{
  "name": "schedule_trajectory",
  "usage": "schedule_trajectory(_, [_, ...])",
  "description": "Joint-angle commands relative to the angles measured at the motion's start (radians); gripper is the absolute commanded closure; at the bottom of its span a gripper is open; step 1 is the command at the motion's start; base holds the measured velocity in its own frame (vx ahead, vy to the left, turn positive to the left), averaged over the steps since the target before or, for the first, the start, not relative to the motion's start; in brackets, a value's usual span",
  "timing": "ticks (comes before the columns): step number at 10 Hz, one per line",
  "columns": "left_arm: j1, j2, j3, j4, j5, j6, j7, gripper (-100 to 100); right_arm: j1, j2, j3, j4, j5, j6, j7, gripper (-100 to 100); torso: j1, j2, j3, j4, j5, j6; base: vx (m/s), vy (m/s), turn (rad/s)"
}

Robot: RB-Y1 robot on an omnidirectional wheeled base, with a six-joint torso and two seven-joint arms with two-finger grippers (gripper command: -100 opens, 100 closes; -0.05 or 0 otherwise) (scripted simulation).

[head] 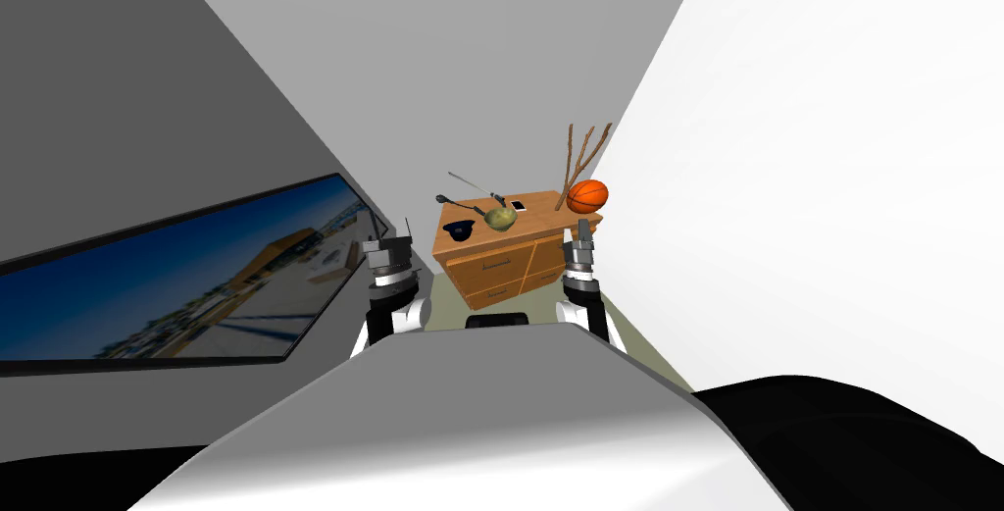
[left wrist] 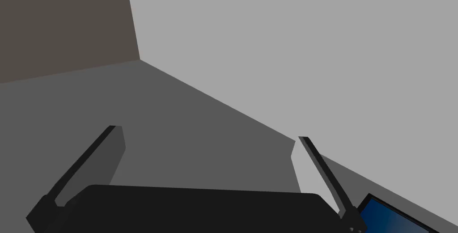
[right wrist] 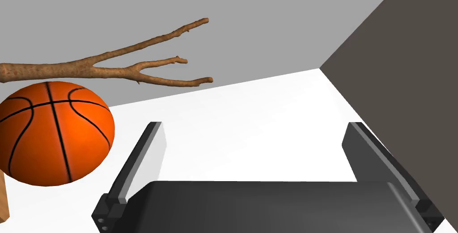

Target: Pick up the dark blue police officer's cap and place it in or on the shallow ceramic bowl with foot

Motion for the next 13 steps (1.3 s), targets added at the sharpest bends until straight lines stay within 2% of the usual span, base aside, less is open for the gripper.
schedule_trajectory(1, [-0.009,0.030,0.004,-0.001,0.000,0.017,-0.002,-100,0.000,0.000,0.000,0.000,0.000,0.000,0.000,0,0.000,0.000,0.000,0.000,0.000,0.000,-0.010,-0.013,0.002])
schedule_trajectory(5, [-0.059,0.122,0.024,-0.004,-0.001,0.115,-0.015,-100,0.000,0.000,0.000,0.000,0.000,0.000,0.000,0,-0.003,0.002,0.001,0.001,-0.001,0.000,-0.033,-0.046,0.006])
schedule_trajectory(6, [-0.059,0.122,0.024,-0.004,-0.001,0.119,-0.015,-100,0.000,0.000,0.000,0.000,0.000,0.000,0.000,0,-0.004,0.002,0.001,0.001,-0.001,0.000,-0.029,-0.046,0.006])
schedule_trajectory(8, [-0.098,0.158,0.040,-0.007,-0.003,0.184,-0.025,-100,0.000,0.000,0.000,0.000,0.000,0.000,0.000,0,-0.003,0.002,0.001,0.000,-0.001,0.000,-0.038,-0.045,0.006])
schedule_trajectory(13, [-0.144,0.184,0.057,-0.009,-0.005,0.293,-0.036,-100,0.000,0.000,0.000,0.000,0.000,0.000,0.000,0,-0.003,0.002,0.001,0.000,-0.001,0.000,-0.029,-0.044,0.006])
